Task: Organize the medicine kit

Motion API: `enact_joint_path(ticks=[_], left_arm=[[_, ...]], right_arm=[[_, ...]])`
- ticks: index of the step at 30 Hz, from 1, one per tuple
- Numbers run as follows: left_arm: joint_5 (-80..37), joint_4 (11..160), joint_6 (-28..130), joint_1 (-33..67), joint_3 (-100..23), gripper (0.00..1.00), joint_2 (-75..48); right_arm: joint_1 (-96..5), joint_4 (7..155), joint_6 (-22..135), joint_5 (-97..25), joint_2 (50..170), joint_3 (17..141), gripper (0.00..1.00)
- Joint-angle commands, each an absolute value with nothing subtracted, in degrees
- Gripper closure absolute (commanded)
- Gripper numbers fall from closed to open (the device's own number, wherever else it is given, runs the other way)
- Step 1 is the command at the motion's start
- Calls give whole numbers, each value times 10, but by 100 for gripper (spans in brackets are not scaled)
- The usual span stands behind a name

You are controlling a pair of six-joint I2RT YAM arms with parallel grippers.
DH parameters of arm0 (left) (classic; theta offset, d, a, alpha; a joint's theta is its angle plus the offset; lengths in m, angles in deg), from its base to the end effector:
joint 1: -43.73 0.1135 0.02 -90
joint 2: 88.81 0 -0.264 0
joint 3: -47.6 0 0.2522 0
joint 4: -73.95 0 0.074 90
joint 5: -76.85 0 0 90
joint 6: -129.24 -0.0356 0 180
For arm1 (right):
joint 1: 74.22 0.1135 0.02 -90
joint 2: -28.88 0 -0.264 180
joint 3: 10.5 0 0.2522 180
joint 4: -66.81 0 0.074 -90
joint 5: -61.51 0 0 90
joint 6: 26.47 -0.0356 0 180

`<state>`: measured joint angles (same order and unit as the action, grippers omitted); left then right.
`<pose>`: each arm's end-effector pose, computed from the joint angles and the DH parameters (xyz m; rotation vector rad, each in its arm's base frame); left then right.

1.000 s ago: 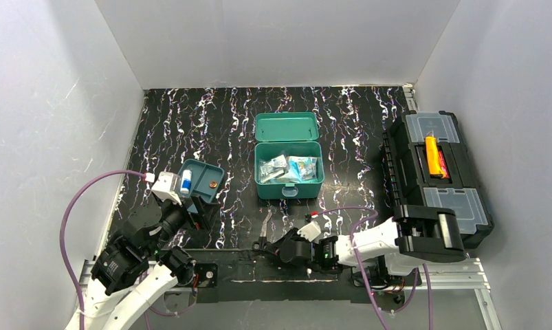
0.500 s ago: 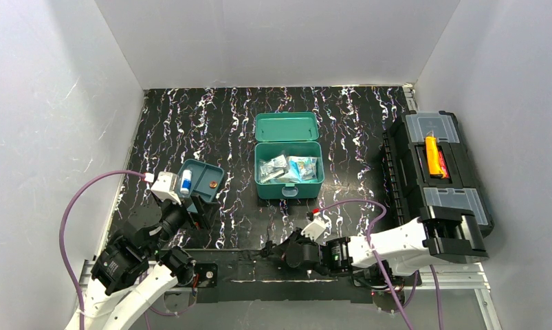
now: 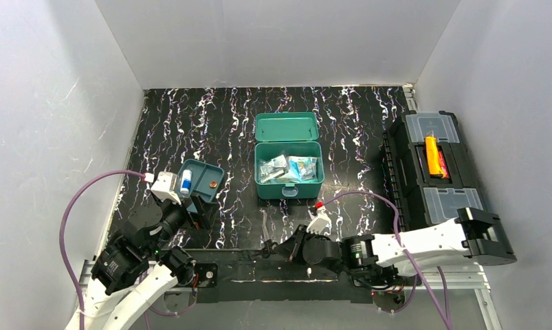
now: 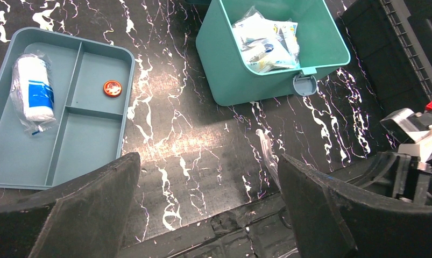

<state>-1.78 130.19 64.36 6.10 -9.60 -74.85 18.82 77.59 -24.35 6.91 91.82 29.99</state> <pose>0.0468 -0.0272 0.3255 0.0553 1.8334 -0.6018 0.0090 0.2199 0.1958 0.2883 2.2811 1.2301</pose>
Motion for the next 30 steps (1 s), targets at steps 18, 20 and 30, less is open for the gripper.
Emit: enact_joint_path(ticks=[18,20,30], left_arm=[[-51,1289,630,59,-94,0,-721],[-68,1284,626,59,-93,0,-719],[-80,1279,620,59,-91,1,-708]], right_arm=[[178,970,-21,58,685,369,99],[160,974,-3,54,687,383,99],[29,962,-95,241,794,525,99]])
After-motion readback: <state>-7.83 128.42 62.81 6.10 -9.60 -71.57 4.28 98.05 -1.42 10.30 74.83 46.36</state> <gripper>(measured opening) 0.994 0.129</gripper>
